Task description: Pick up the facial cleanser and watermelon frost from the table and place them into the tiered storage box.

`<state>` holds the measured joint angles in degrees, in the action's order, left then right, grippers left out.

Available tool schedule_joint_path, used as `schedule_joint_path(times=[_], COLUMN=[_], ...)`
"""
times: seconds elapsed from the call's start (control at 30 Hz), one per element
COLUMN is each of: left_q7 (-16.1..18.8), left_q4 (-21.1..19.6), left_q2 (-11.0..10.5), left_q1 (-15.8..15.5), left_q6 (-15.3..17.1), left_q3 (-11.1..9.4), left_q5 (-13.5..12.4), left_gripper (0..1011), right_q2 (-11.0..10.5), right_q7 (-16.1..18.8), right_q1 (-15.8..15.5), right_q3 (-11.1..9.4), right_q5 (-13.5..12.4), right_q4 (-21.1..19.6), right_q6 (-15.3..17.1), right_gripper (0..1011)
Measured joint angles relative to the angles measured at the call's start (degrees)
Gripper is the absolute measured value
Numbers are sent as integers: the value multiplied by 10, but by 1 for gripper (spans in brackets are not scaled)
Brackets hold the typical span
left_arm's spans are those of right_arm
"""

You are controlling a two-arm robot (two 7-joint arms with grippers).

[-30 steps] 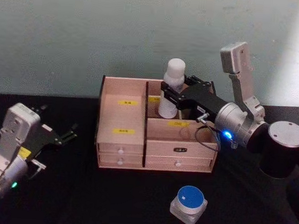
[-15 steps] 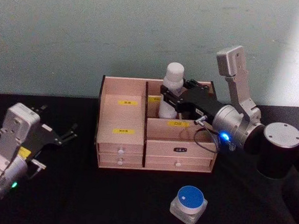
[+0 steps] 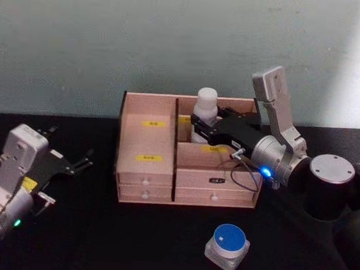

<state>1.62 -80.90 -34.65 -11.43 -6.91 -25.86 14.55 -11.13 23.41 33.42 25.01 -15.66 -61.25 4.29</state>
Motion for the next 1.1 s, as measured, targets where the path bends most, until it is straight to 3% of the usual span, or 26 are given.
schedule_joint_path(times=[0.73, 1.1], left_q7=[0, 0], left_q4=[0, 0], left_q2=[0, 0], left_q1=[0, 0], left_q6=[0, 0], left_q3=[0, 0], left_q5=[0, 0], left_gripper=[1001, 1001], right_q2=[4, 4], right_q7=[-2, -2], right_q1=[0, -1], right_q3=[-2, -2], right_q5=[10, 9], right_q4=[11, 11], right_q6=[0, 0], right_gripper=[593, 895])
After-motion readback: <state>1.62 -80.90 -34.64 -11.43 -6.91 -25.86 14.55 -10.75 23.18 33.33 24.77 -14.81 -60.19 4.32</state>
